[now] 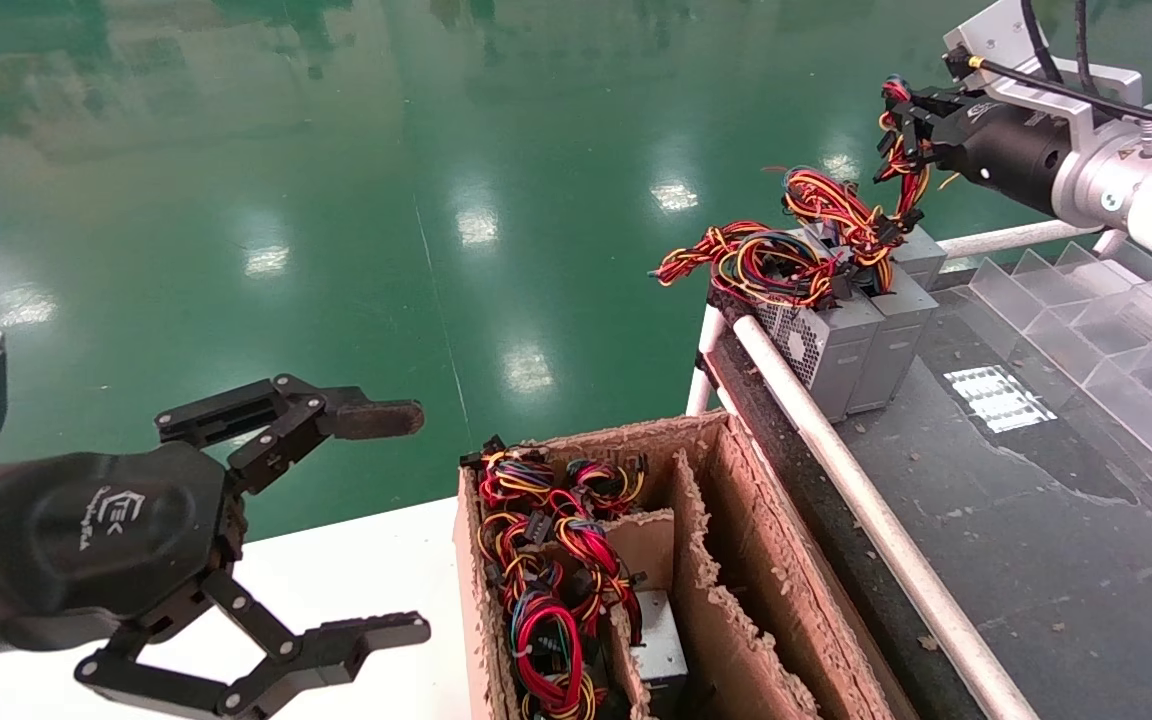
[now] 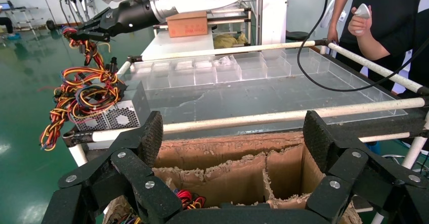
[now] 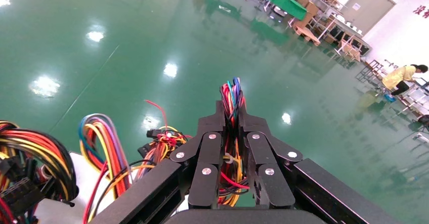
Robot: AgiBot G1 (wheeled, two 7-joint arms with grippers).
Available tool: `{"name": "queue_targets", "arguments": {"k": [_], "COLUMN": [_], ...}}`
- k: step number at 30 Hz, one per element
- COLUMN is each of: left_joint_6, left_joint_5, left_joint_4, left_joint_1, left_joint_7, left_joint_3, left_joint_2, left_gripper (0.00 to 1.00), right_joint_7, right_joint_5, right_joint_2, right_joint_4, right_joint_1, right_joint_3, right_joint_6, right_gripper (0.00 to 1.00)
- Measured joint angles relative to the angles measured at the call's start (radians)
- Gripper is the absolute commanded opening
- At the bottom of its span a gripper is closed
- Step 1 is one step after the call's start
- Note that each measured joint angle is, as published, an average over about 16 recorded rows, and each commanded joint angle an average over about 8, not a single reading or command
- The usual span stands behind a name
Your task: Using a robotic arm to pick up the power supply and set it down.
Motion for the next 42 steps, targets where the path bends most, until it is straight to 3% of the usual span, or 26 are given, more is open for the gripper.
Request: {"name": "queue_targets", "arguments": {"k": [12,24,31,42], "left_joint_6": [0.000,0.000,0.000,0.000], "left_joint_5": [0.000,0.000,0.000,0.000], "left_joint_4": [0.000,0.000,0.000,0.001], "left_joint_1": [0.000,0.000,0.000,0.000], "left_joint_7": [0.000,0.000,0.000,0.000], "left_joint_3": [0.000,0.000,0.000,0.000], "left_joint_2": [0.000,0.000,0.000,0.000], "left_gripper": [1.00,1.00,1.00,1.00], "right_joint_7": [0.011,0.127,0.202,0.286], "right_joint_5": [0.017,0.115,0.181,0.248], "right_joint_2": [0.009,0.062,0.112,0.200], "right_joint_4": [-0.011,-0.001,0.084,0.314], "right_joint_1": [0.001,0.003,-0.046,-0.188], "right_joint_3": [0.012,0.077,0.110,0.121], "right_joint_6": [-0.015,-0.143,-0.240,-0.372], "right_gripper": [1.00,1.00,1.00,1.00]}}
